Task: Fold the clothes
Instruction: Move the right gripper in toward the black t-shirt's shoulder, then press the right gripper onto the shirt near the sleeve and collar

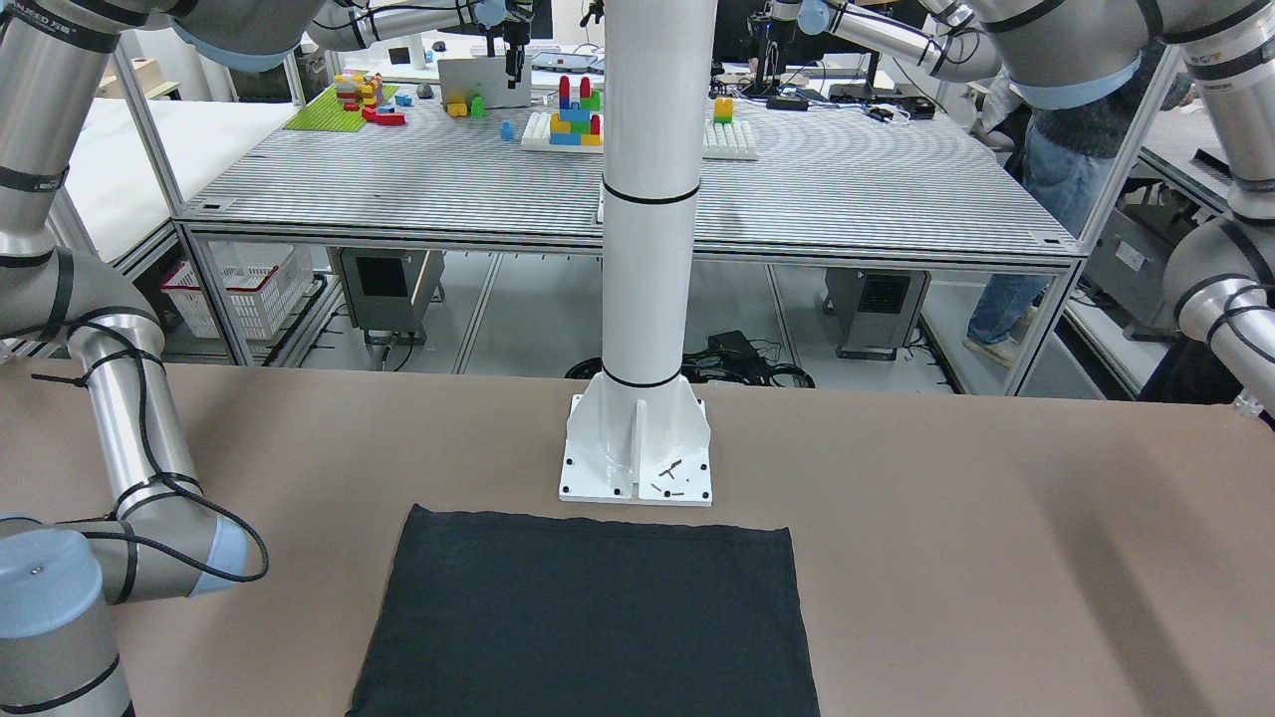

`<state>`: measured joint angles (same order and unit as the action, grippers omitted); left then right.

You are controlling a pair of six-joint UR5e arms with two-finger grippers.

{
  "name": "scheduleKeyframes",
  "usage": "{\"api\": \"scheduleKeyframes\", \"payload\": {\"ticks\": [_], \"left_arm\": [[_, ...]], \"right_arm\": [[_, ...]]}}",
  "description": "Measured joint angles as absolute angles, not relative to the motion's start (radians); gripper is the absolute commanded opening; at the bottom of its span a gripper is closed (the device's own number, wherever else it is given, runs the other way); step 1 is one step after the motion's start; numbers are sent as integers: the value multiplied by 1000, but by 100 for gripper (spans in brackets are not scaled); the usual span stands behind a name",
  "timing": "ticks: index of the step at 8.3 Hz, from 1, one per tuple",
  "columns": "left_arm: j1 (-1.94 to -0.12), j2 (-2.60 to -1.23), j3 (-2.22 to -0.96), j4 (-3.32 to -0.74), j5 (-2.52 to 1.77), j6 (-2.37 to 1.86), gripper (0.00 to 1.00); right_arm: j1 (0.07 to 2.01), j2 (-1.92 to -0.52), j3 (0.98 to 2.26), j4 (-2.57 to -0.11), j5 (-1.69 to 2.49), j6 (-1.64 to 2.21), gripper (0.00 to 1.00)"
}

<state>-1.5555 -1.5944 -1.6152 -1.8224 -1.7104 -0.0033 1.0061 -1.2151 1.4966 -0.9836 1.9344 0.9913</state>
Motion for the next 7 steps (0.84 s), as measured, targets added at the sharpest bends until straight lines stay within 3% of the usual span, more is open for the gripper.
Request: {"api": "scheduleKeyframes", "payload": {"ticks": [4, 7], "left_arm": [[-1553, -1597, -1613, -1824, -1711, -20, 94], [-1551, -1596, -1615, -1824, -1731, -32, 94]], "right_arm": [[953, -1168, 1345, -898, 1885, 1023, 63], [944, -1196, 1333, -892, 1876, 981, 42]]}}
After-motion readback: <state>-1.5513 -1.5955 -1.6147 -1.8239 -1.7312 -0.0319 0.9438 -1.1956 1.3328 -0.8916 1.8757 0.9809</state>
